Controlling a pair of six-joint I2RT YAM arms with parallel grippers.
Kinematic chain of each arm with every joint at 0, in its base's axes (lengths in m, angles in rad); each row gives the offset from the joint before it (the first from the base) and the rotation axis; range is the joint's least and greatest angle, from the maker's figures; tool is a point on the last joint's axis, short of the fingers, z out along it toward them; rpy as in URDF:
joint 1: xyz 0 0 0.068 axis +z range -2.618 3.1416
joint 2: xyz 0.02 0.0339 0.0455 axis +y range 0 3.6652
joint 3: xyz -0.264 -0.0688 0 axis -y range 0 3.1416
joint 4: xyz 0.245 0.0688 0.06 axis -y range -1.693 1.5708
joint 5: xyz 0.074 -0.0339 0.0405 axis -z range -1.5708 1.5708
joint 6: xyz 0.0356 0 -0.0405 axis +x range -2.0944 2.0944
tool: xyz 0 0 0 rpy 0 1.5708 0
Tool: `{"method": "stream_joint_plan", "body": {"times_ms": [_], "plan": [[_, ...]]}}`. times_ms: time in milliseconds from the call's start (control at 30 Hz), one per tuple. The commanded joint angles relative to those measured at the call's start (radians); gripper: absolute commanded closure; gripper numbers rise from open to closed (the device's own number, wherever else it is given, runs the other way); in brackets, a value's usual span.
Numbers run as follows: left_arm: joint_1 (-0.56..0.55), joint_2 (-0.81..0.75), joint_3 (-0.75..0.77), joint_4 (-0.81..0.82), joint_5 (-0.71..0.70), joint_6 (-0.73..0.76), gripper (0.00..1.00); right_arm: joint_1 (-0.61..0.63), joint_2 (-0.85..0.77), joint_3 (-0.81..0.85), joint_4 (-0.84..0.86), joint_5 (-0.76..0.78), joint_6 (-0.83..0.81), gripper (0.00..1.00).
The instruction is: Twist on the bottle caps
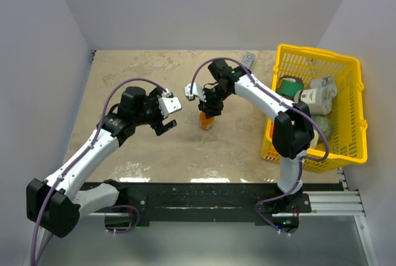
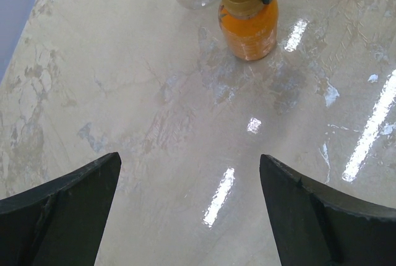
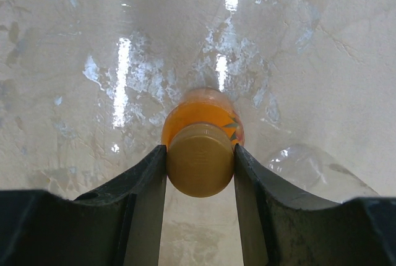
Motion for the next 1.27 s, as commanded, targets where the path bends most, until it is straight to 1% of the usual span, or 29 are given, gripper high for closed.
{"method": "stream_joint_plan", "body": {"times_ms": [0, 33, 67, 133, 167, 200, 233, 267, 333, 400, 500, 567, 600, 633, 667, 700, 733, 767, 800, 833, 867, 933, 967, 1000, 1067, 1100, 1167, 1233], "plan": [[0.008, -0.009, 0.006, 0.037, -0.006, -0.012, 0.01, 0.002, -0.031, -0.009, 0.066, 0.022, 0.027, 0.89], [0.008, -0.009, 0.004, 0.037, -0.007, -0.01, 0.0, 0.001, -0.028, -0.004, 0.064, 0.025, 0.027, 0.84], [0.008, -0.009, 0.006, 0.037, -0.007, -0.01, 0.0, 0.002, -0.026, -0.001, 0.063, 0.025, 0.027, 0.74], [0.008, -0.006, 0.009, 0.037, -0.007, -0.009, 0.0, 0.001, -0.028, 0.003, 0.061, 0.023, 0.03, 0.65], [0.008, -0.007, 0.009, 0.037, -0.007, -0.007, 0.0, 0.001, -0.034, 0.005, 0.063, 0.02, 0.031, 0.56], [0.008, -0.004, 0.009, 0.035, -0.007, -0.007, 0.0, 0.001, -0.037, 0.005, 0.063, 0.02, 0.03, 0.52], [0.008, -0.003, 0.01, 0.038, -0.007, -0.007, 0.01, 0.002, -0.043, 0.005, 0.063, 0.017, 0.028, 0.34], [0.008, -0.001, 0.01, 0.038, -0.003, -0.007, 0.0, 0.001, -0.051, 0.004, 0.063, 0.012, 0.028, 0.18], [0.008, 0.002, 0.01, 0.04, -0.001, -0.007, 0.0, 0.002, -0.054, 0.0, 0.069, 0.012, 0.028, 0.17], [0.008, 0.005, 0.015, 0.041, 0.005, -0.005, 0.0, 0.002, -0.068, 0.002, 0.067, 0.005, 0.027, 0.08], [0.009, 0.008, 0.024, 0.038, 0.002, -0.002, 0.01, 0.002, -0.088, 0.043, 0.034, -0.027, 0.027, 0.04], [0.011, 0.008, 0.027, 0.037, 0.001, -0.004, 0.0, 0.001, -0.101, 0.118, 0.014, -0.053, 0.05, 0.02], [0.012, 0.008, 0.033, 0.037, 0.001, -0.01, 0.0, 0.002, -0.12, 0.149, 0.007, -0.072, 0.07, 0.01], [0.015, 0.008, 0.038, 0.043, -0.001, -0.016, 0.0, 0.001, -0.124, 0.21, 0.013, -0.075, 0.134, 0.01], [0.026, 0.009, 0.041, 0.051, -0.01, -0.027, 0.0, 0.002, -0.137, 0.235, 0.027, -0.074, 0.181, 0.01], [0.032, 0.011, 0.05, 0.061, -0.016, -0.059, 0.0, 0.001, -0.147, 0.253, 0.093, -0.028, 0.238, 0.01], [0.04, 0.012, 0.052, 0.089, -0.028, -0.079, 0.0, 0.001, -0.178, 0.251, 0.165, 0.038, 0.406, 0.01], [0.049, 0.019, 0.055, 0.11, -0.073, -0.097, 0.01, 0.002, -0.193, 0.24, 0.235, 0.11, 0.501, 0.01], [0.052, 0.022, 0.052, 0.133, -0.099, -0.14, 0.0, 0.004, -0.206, 0.234, 0.339, 0.206, 0.594, 0.01], [0.058, 0.026, 0.049, 0.185, -0.127, -0.162, 0.0, 0.002, -0.212, 0.246, 0.358, 0.351, 0.724, 0.01], [0.074, 0.04, 0.049, 0.212, -0.18, -0.186, 0.0, 0.002, -0.209, 0.263, 0.36, 0.417, 0.758, 0.01], [0.104, 0.057, 0.05, 0.28, -0.226, -0.287, 0.0, 0.004, -0.198, 0.312, 0.32, 0.526, 0.818, 0.01], [0.15, 0.074, 0.053, 0.296, -0.251, -0.33, 0.0, 0.002, -0.2, 0.315, 0.308, 0.554, 0.828, 0.01], [0.172, 0.084, 0.062, 0.308, -0.271, -0.416, 0.0, 0.002, -0.204, 0.309, 0.299, 0.572, 0.832, 0.01], [0.218, 0.115, 0.078, 0.328, -0.326, -0.499, 0.0, 0.002, -0.239, 0.249, 0.319, 0.629, 0.843, 0.01], [0.227, 0.121, 0.081, 0.33, -0.338, -0.565, 0.0, 0.002, -0.25, 0.226, 0.337, 0.632, 0.843, 0.01], [0.249, 0.131, 0.076, 0.342, -0.383, -0.625, 0.0, 0.004, -0.267, 0.179, 0.349, 0.624, 0.846, 0.01], [0.259, 0.132, 0.062, 0.356, -0.386, -0.696, 0.0, 0.002, -0.282, 0.149, 0.386, 0.624, 0.872, 0.01]]}}
